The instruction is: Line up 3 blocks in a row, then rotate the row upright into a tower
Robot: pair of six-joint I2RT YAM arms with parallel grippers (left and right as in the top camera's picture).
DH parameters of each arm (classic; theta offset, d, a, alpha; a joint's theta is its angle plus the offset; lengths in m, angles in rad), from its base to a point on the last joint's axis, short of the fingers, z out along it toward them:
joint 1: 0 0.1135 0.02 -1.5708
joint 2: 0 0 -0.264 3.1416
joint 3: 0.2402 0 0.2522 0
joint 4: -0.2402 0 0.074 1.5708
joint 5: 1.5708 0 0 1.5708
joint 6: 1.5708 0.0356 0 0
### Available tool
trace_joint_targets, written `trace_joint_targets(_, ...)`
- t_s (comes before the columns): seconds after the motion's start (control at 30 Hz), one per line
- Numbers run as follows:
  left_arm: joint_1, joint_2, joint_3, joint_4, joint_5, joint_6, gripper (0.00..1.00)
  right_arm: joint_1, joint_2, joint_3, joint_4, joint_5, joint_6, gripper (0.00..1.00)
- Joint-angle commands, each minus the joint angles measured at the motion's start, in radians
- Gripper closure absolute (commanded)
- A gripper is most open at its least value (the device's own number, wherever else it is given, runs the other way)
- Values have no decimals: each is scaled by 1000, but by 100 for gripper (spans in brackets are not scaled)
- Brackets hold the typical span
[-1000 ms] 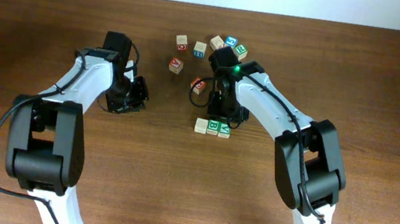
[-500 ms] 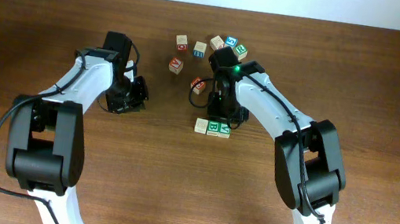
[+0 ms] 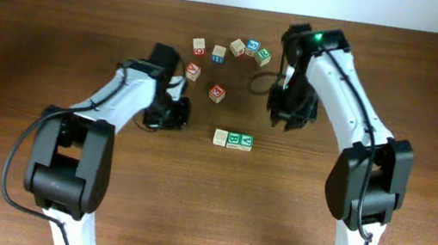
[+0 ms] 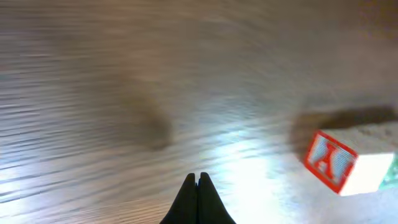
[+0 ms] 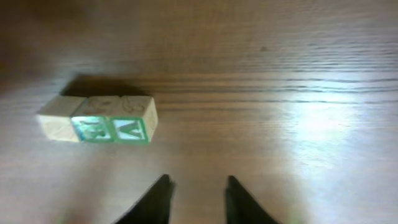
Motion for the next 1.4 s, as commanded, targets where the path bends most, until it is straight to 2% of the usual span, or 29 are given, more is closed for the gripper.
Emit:
trace_joint_targets(0.0, -41, 10, -6, 13, 4, 55, 100, 12, 3, -114, 46, -45, -13, 77)
trace_joint_targets(0.13, -64, 10, -6, 53, 22, 59, 100, 13, 3, -220, 145, -104, -36, 80)
trace_joint_targets(0.23, -64, 10, -6, 85, 23, -19, 100, 24, 3, -284, 246, -142, -39, 82)
trace_joint_targets(0.33, -64, 10, -6, 100, 56, -25, 100, 49, 3, -312, 314, -171, -39, 82)
trace_joint_targets(0.7, -70, 10, -6, 80, 98, -31, 100, 77, 3, -316, 365, -174, -35, 81)
trace_joint_targets(0.87, -102, 18, -6, 76, 97, 60, 100, 76, 4, -316, 412, -185, -31, 83)
trace_joint_targets(1.1, -29, 18, -6, 16, 105, 107, 100, 11, 3, -316, 388, -211, -39, 87)
trace_joint_targets(1.23, -20, 19, -6, 8, 124, 114, 100, -74, -34, -315, 344, -241, -109, 90)
trace_joint_targets(1.33, 8, 24, -6, 21, 351, 233, 100, -141, -119, -315, 335, -414, -287, 90)
trace_joint_targets(1.37, 15, 28, -6, 24, 368, 238, 100, -158, -153, -315, 330, -462, -347, 90)
